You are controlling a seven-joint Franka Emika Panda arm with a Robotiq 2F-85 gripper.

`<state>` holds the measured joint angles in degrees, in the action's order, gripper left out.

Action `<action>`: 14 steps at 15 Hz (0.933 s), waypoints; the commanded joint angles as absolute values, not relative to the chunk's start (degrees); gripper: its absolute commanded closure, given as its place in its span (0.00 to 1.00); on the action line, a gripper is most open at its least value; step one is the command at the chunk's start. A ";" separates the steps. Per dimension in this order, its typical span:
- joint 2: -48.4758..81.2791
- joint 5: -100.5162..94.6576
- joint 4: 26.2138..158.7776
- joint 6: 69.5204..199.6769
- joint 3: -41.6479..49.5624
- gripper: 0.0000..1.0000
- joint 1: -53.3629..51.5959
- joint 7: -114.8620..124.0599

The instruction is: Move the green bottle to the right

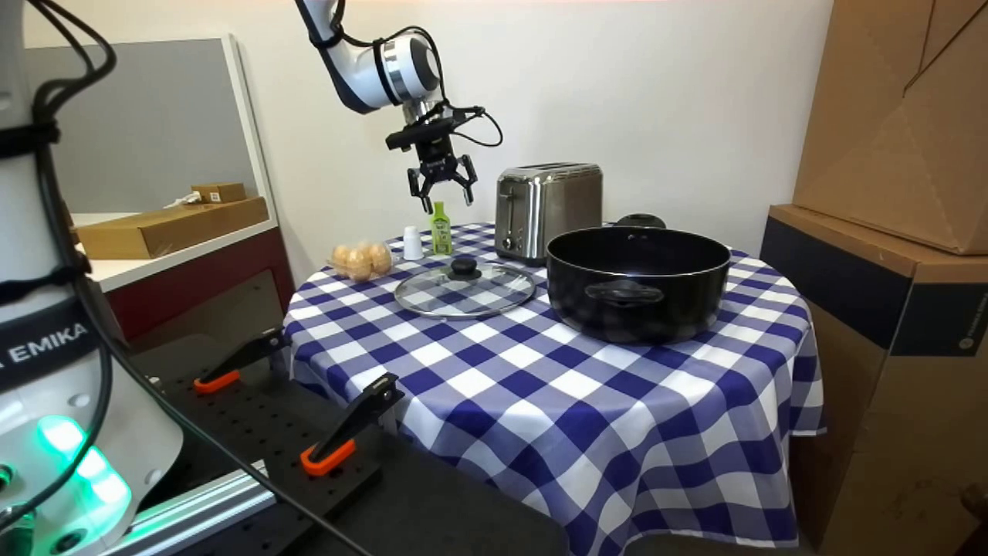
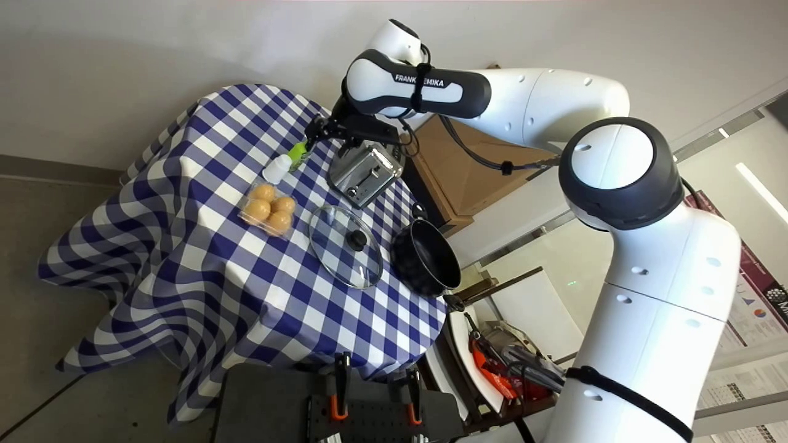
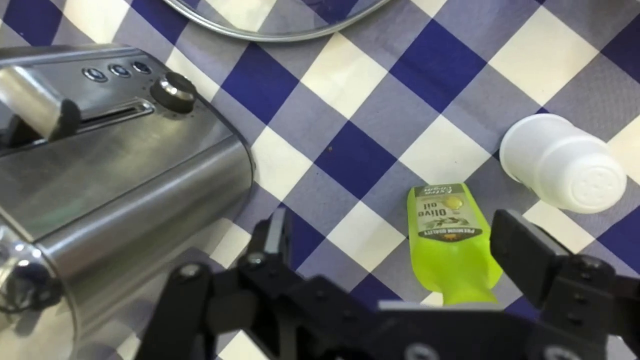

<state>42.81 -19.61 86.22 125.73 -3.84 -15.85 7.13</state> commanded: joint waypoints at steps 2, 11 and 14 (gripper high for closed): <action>45.92 -18.82 82.00 122.42 -3.32 0.00 -16.94 4.41; 48.34 -18.39 79.17 122.41 -3.99 0.00 -17.87 3.71; 48.79 -18.42 78.33 122.41 -3.99 0.00 -18.47 3.61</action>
<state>47.10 -19.46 81.65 124.30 -4.17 -17.73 5.39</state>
